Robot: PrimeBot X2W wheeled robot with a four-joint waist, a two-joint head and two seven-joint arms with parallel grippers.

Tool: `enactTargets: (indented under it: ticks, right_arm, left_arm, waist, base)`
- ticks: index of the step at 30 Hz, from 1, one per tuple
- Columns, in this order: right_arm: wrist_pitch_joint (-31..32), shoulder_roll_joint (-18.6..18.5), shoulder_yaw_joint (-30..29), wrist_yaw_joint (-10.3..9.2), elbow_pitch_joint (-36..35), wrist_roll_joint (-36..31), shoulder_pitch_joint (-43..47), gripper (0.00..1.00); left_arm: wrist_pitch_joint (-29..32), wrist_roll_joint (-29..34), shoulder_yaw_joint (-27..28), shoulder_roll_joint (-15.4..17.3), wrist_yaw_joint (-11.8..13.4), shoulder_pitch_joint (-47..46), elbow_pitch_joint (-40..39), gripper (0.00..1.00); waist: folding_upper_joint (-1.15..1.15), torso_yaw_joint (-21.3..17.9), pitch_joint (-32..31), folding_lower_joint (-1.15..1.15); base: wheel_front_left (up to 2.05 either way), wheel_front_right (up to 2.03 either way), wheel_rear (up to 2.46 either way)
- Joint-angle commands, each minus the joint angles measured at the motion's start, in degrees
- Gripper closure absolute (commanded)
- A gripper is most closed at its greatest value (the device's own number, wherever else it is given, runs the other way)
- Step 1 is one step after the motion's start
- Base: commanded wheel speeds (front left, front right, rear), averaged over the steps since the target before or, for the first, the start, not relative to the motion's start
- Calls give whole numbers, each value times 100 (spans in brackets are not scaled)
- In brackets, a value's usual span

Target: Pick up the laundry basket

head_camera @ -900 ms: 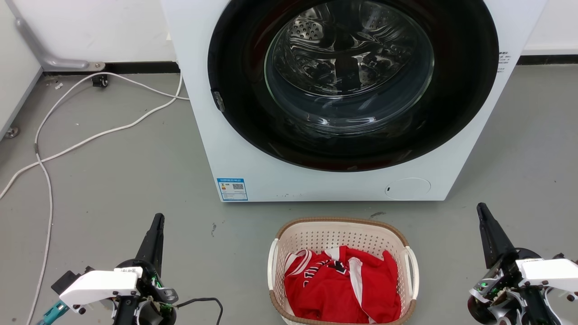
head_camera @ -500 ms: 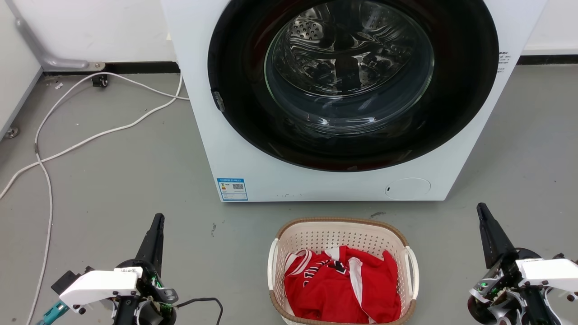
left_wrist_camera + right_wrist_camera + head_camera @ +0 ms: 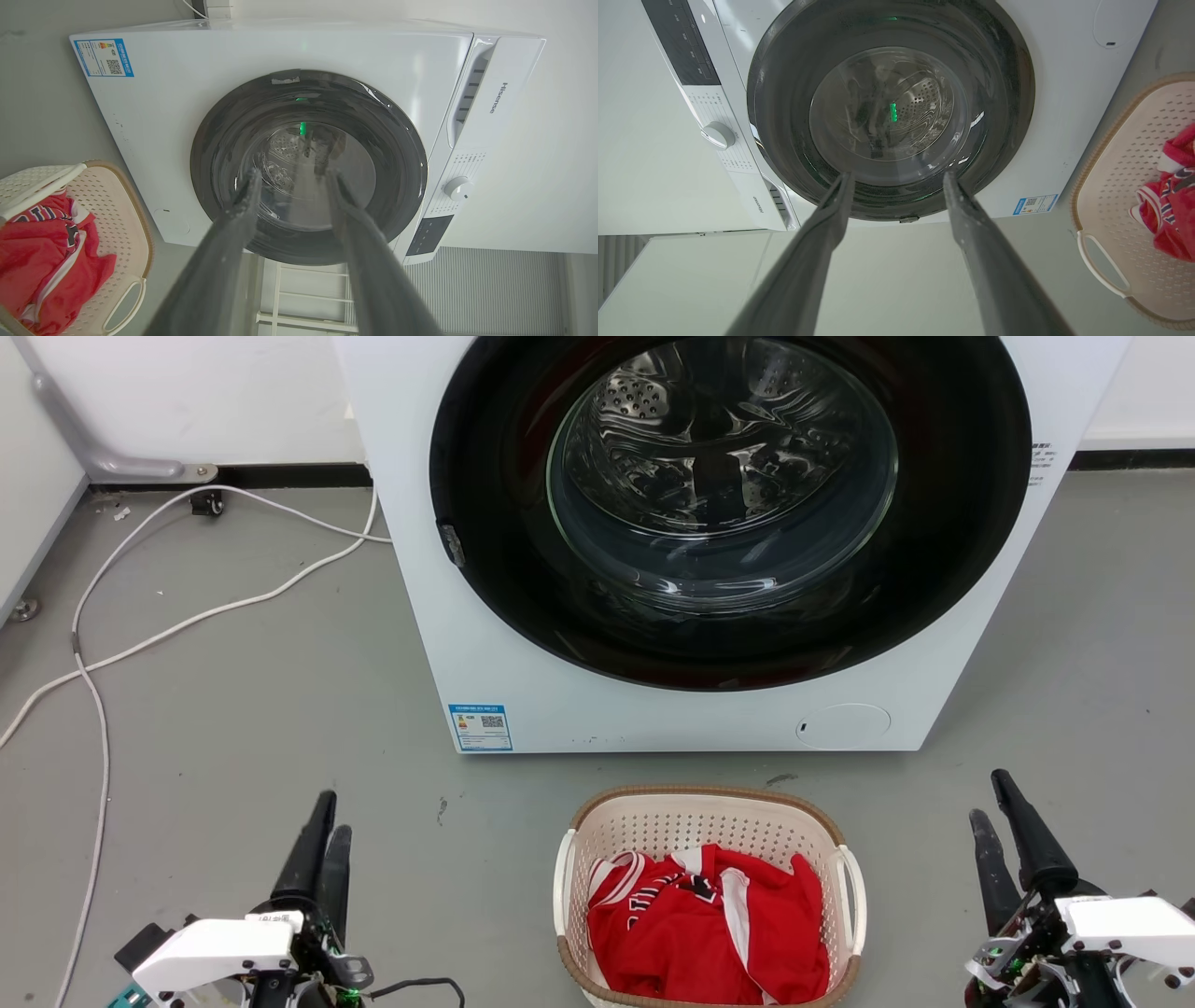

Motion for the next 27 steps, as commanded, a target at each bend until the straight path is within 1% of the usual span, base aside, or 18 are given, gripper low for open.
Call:
enactTargets:
  ticks: [1,5,18,19,27]
  right_arm:
    - [-45,-12,10,1,-111,-79,-91,0]
    - [-161,-12,-14,1,-188,-517,-87,0]
    - [-503,-13,153,1,-706,-2456,26,0]
    - [-576,-13,195,1,-752,-2886,63,0]
    - [-759,-13,217,1,-842,-3812,164,0]
  left_arm:
    - [-49,73,12,19,0,-80,-140,0]
    - [-166,419,58,20,0,-60,-223,0]
    - [-507,2070,-18,23,164,40,-659,0]
    - [-580,2447,-70,24,207,79,-727,0]
    - [-762,3409,-201,26,318,169,-835,0]
  waist:
    - [0,1,1,0]
    - [0,5,3,0]
    - [0,23,9,0]
    - [0,26,10,0]
    - [0,41,-1,0]
  base:
    - [0,0,0]
    - [0,0,0]
    - [0,0,0]
    - [0,0,0]
    - [0,0,0]
